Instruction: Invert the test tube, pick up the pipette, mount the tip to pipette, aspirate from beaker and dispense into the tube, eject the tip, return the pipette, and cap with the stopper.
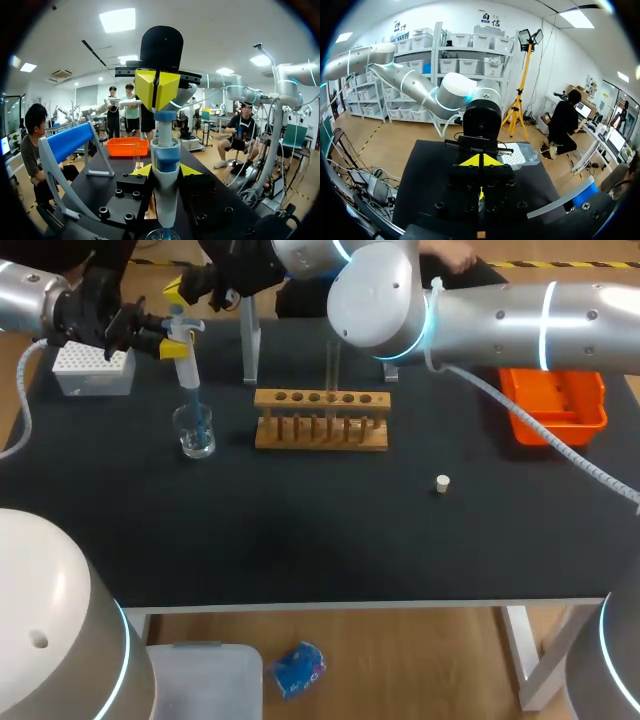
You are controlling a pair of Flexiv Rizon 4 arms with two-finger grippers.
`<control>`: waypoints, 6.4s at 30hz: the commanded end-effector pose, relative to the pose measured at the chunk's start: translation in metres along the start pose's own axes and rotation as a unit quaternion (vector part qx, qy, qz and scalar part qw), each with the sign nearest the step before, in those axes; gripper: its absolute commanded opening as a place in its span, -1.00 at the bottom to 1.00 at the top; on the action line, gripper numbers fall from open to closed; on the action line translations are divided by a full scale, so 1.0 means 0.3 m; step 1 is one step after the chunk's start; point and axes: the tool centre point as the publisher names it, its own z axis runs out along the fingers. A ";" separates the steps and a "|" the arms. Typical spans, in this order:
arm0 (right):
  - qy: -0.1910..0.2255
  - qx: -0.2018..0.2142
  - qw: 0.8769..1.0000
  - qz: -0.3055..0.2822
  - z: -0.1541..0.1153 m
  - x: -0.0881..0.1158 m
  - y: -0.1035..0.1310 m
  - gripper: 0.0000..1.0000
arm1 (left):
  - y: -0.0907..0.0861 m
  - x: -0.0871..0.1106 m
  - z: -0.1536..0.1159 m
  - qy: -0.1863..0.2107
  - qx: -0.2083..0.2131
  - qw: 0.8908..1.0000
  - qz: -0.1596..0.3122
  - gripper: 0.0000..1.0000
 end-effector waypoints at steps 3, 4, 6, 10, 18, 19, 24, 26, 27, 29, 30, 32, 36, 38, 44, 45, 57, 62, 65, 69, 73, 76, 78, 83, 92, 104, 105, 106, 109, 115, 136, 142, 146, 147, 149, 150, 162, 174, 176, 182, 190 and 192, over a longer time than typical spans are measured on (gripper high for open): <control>0.000 -0.001 1.000 -0.004 -0.029 0.007 0.018 -0.81 | -0.003 -0.003 -0.007 0.004 -0.001 1.000 0.000 -1.00; -0.003 -0.002 1.000 -0.004 -0.036 0.008 0.021 -0.27 | -0.003 -0.003 -0.007 0.004 -0.001 1.000 0.000 -1.00; -0.004 -0.004 1.000 -0.004 -0.049 0.007 0.025 1.00 | -0.003 -0.003 -0.007 0.004 -0.001 1.000 0.000 -1.00; -0.009 -0.009 1.000 -0.003 -0.079 0.004 0.030 1.00 | -0.003 -0.003 -0.007 0.004 -0.001 1.000 0.000 -1.00; -0.017 -0.019 1.000 -0.007 -0.201 0.000 0.018 1.00 | -0.003 -0.003 -0.007 0.004 -0.001 1.000 0.000 -1.00; -0.017 -0.020 1.000 -0.008 -0.220 -0.002 0.013 1.00 | -0.003 -0.003 -0.007 0.004 -0.001 1.000 0.000 -1.00; -0.027 -0.018 0.999 -0.009 -0.316 -0.016 -0.041 1.00 | -0.003 -0.003 -0.007 0.004 -0.001 1.000 0.000 -1.00; -0.032 -0.015 0.999 -0.008 -0.359 -0.023 -0.069 1.00 | -0.003 -0.003 -0.007 0.004 -0.001 1.000 0.000 -1.00; -0.033 -0.013 0.999 -0.006 -0.379 -0.027 -0.082 1.00 | -0.003 -0.003 -0.007 0.004 -0.001 1.000 0.000 -1.00; -0.036 -0.011 0.999 -0.005 -0.424 -0.039 -0.108 1.00 | -0.003 -0.003 -0.007 0.004 -0.001 1.000 0.000 -1.00; -0.037 -0.010 0.999 -0.005 -0.446 -0.045 -0.120 1.00 | -0.003 -0.003 -0.007 0.004 -0.001 1.000 0.000 -1.00; -0.039 -0.010 0.999 -0.005 -0.497 -0.056 -0.143 1.00 | -0.003 -0.003 -0.007 0.004 -0.001 1.000 0.000 -1.00; -0.041 -0.014 0.999 -0.009 -0.589 -0.072 -0.188 1.00 | -0.003 -0.003 -0.007 0.004 -0.001 1.000 0.000 -1.00; -0.042 -0.015 0.999 -0.009 -0.630 -0.081 -0.215 1.00 | -0.003 -0.003 -0.007 0.004 -0.001 1.000 0.000 -1.00; -0.044 -0.015 0.999 -0.012 -0.723 -0.090 -0.299 1.00 | -0.003 -0.003 -0.007 0.004 -0.001 1.000 0.000 -1.00; -0.044 -0.015 0.999 -0.013 -0.736 -0.089 -0.313 1.00 | -0.003 -0.003 -0.007 0.004 -0.001 1.000 0.000 -1.00; -0.038 -0.038 0.999 -0.002 -0.843 -0.067 -0.495 1.00 | -0.003 -0.003 -0.007 0.004 -0.001 1.000 0.000 -1.00; -0.031 -0.051 0.998 -0.001 -0.852 -0.039 -0.568 1.00 | -0.003 -0.003 -0.007 0.004 -0.001 1.000 0.000 -1.00; -0.030 -0.061 0.998 0.009 -0.855 -0.030 -0.612 1.00 | -0.003 -0.003 -0.007 0.004 -0.001 1.000 0.000 -1.00; -0.026 -0.066 0.997 0.020 -0.845 -0.017 -0.674 1.00 | -0.003 -0.003 -0.007 0.004 -0.001 1.000 0.000 -1.00; -0.022 -0.063 0.998 0.021 -0.824 -0.003 -0.730 1.00 | -0.003 -0.003 -0.007 0.004 -0.001 1.000 0.000 -1.00; -0.019 -0.060 0.998 0.028 -0.812 0.000 -0.757 1.00 | -0.003 -0.003 -0.007 0.004 -0.001 1.000 0.000 -1.00; -0.021 -0.053 0.998 0.028 -0.806 0.000 -0.773 1.00 | -0.003 -0.003 -0.007 0.004 -0.001 1.000 0.000 -1.00; -0.026 -0.059 0.997 0.039 -0.806 -0.013 -0.792 1.00 | -0.003 -0.003 -0.007 0.004 -0.001 1.000 0.000 -1.00; -0.026 -0.059 0.997 0.039 -0.806 -0.013 -0.792 1.00 | -0.003 -0.003 -0.007 0.004 -0.001 1.000 0.000 -1.00; -0.026 -0.059 0.997 0.039 -0.806 -0.013 -0.792 1.00 | -0.003 -0.003 -0.007 0.004 -0.001 1.000 0.000 -1.00; -0.026 -0.059 0.997 0.039 -0.806 -0.013 -0.792 1.00 | -0.003 -0.003 -0.007 0.004 -0.001 1.000 0.000 -1.00; -0.026 -0.059 0.997 0.039 -0.806 -0.013 -0.792 1.00 | -0.003 -0.003 -0.007 0.004 -0.001 1.000 0.000 -1.00; -0.026 -0.059 0.997 0.039 -0.806 -0.013 -0.792 1.00 | -0.003 -0.003 -0.007 0.004 -0.001 1.000 0.000 -1.00; -0.026 -0.059 0.997 0.039 -0.806 -0.013 -0.792 1.00 | -0.007 -0.005 -0.009 0.002 -0.001 1.000 0.002 -1.00; -0.026 -0.059 0.997 0.039 -0.806 -0.013 -0.792 1.00 | -0.141 -0.026 -0.045 -0.013 -0.025 0.999 0.018 -1.00; -0.026 -0.059 0.997 0.039 -0.806 -0.013 -0.792 1.00 | -0.197 -0.022 -0.038 -0.021 -0.029 0.999 0.026 -1.00; -0.026 -0.059 0.997 0.039 -0.806 -0.013 -0.792 1.00 | -0.226 -0.013 -0.034 -0.025 -0.038 0.999 0.027 -1.00; -0.026 -0.059 0.997 0.039 -0.806 -0.013 -0.792 1.00 | -0.234 -0.010 -0.031 -0.025 -0.040 0.998 0.028 -1.00; -0.026 -0.059 0.997 0.039 -0.806 -0.013 -0.792 1.00 | -0.234 -0.010 -0.031 -0.025 -0.040 0.998 0.028 -1.00; -0.026 -0.059 0.997 0.039 -0.806 -0.013 -0.792 1.00 | -0.234 -0.010 -0.031 -0.025 -0.040 0.998 0.028 -1.00; -0.026 -0.059 0.997 0.039 -0.806 -0.013 -0.792 1.00 | -0.234 -0.010 -0.031 -0.025 -0.040 0.998 0.028 -1.00; -0.026 -0.059 0.997 0.039 -0.806 -0.013 -0.792 1.00 | -0.292 -0.004 -0.025 -0.019 -0.042 0.998 0.039 -1.00; -0.026 -0.059 0.997 0.039 -0.806 -0.013 -0.792 1.00 | -0.309 -0.002 -0.021 -0.019 -0.042 0.998 0.043 -1.00; -0.026 -0.059 0.997 0.039 -0.806 -0.013 -0.792 1.00 | -0.371 -0.013 0.021 -0.001 -0.048 0.997 0.059 -1.00; -0.026 -0.059 0.997 0.039 -0.806 -0.013 -0.792 1.00 | -0.443 -0.053 0.081 0.021 -0.055 0.996 0.072 -1.00; -0.026 -0.059 0.997 0.039 -0.806 -0.013 -0.792 1.00 | -0.450 -0.067 0.086 0.022 -0.057 0.996 0.067 -1.00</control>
